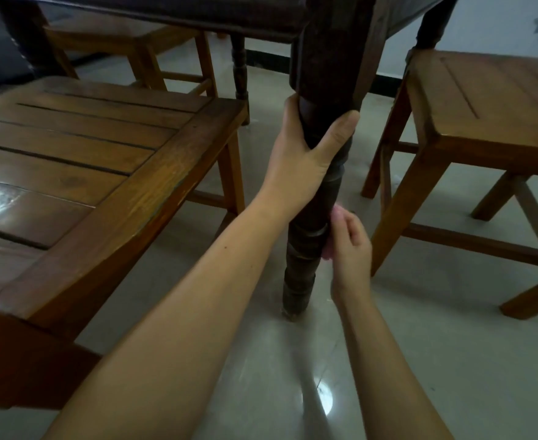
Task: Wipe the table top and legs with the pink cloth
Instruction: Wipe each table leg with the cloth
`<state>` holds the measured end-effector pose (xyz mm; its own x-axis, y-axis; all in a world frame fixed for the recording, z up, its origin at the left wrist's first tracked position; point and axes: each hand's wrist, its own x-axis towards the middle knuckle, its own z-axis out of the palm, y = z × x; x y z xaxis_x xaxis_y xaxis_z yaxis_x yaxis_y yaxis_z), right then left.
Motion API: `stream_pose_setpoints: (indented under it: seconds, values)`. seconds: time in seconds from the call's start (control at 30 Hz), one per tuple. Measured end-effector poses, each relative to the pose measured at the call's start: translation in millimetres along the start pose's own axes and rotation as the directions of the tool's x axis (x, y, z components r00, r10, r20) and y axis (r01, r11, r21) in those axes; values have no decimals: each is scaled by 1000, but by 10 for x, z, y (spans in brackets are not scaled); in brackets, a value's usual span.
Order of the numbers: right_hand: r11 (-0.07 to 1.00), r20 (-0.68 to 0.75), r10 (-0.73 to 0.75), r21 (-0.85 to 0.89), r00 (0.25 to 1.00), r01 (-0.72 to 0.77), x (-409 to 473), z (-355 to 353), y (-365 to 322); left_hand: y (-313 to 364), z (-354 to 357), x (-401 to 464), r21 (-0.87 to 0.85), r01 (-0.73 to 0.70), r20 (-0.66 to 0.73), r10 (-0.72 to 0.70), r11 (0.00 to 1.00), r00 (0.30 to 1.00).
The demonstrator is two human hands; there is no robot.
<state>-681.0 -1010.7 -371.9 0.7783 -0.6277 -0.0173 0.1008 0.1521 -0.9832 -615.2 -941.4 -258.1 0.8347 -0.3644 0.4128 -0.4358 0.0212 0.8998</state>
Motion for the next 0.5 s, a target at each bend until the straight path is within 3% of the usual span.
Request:
stream_pose_setpoints:
  seconds: [0.13,0.27,0.5]
  values:
    - [999,92,-14,-40,996,18,-19,150,89,16,11,-19,-11,-3,-7,3,1000,1000]
    - [1000,20,2,-22,1000,-2,-24,161,232,19,18,-22,-13,-5,-5,5,1000,1000]
    - [926,-47,357,-111,933,-360,-65,18,684,19,21,-28,-17,-10,-5,10,1000,1000]
